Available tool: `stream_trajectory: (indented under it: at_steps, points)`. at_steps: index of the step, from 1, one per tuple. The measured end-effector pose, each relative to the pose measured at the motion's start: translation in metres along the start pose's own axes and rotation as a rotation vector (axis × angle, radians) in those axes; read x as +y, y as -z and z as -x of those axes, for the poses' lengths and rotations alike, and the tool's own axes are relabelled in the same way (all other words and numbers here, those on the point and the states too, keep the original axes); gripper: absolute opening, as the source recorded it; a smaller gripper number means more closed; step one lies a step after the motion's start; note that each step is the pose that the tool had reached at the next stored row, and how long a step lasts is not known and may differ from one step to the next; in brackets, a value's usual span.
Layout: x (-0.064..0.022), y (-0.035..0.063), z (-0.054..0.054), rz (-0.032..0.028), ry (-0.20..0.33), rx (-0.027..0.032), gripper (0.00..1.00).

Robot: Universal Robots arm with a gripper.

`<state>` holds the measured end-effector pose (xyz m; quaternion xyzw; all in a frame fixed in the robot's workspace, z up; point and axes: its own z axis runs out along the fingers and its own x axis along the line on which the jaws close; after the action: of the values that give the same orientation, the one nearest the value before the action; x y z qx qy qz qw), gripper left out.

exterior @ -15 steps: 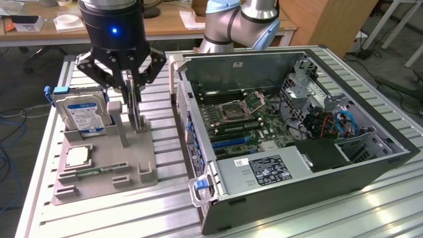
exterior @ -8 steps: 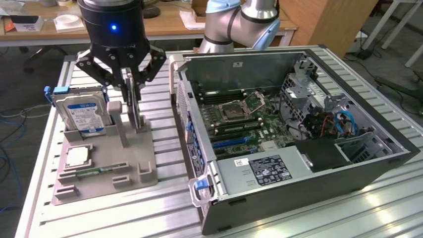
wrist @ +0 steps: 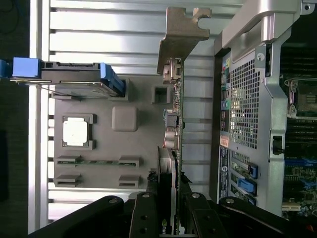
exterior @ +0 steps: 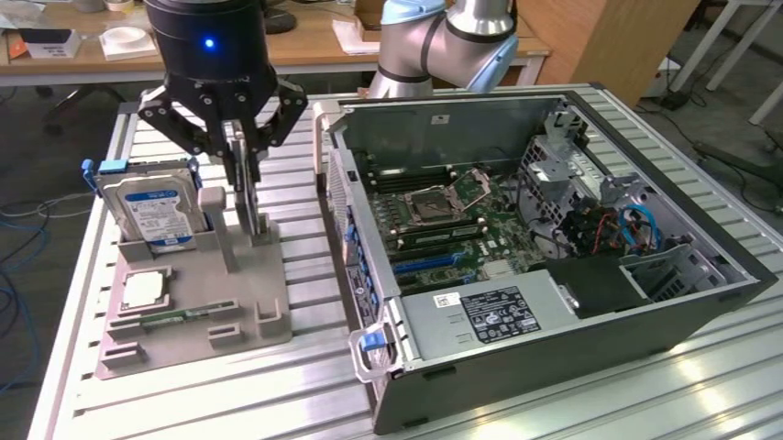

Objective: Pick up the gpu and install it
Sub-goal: 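Pick up the gpu and move the gpu toward the slot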

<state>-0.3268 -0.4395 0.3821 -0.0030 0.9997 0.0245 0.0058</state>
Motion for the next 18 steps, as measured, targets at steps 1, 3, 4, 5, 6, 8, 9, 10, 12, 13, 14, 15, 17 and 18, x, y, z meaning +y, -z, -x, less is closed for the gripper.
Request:
stream_trajectory:
  at_steps: [1,3,4,5,6,8,9,10,12,13,14,15,17,18]
  points:
    - [0.0,0.0007,0.0,0.0,0.0,0.0,0.27]
    - [0.0001,0.002,0.0,0.0,0.0,0.0,0.27]
    - [0.0001,0.0027,0.0,0.0,0.0,0.0,0.27]
    - [0.0002,0.0033,0.0,0.0,0.0,-0.0001,0.27]
    - [0.0002,0.004,0.0,0.0,0.0,0.0,0.27]
    - [0.0003,0.0054,0.0001,0.0,0.0,-0.0001,0.27]
    - [0.0003,0.006,0.0001,0.0,0.0,-0.0001,0.27]
    - [0.0003,0.0067,0.0001,0.0,0.0,-0.0001,0.27]
    - [0.0004,0.0079,0.0001,0.0,0.0,0.0,0.27]
    - [0.0004,0.0084,0.0001,0.0,0.0,-0.0001,0.27]
    - [0.0004,0.0088,0.0001,0.0,0.0,-0.0001,0.27]
    - [0.0004,0.0091,0.0001,0.0,0.0,-0.0001,0.27]
    - [0.0005,0.0095,0.0002,-0.0003,0.0,-0.0001,0.27]
    - [0.0005,0.0097,0.0002,-0.0007,0.0,0.0,0.27]
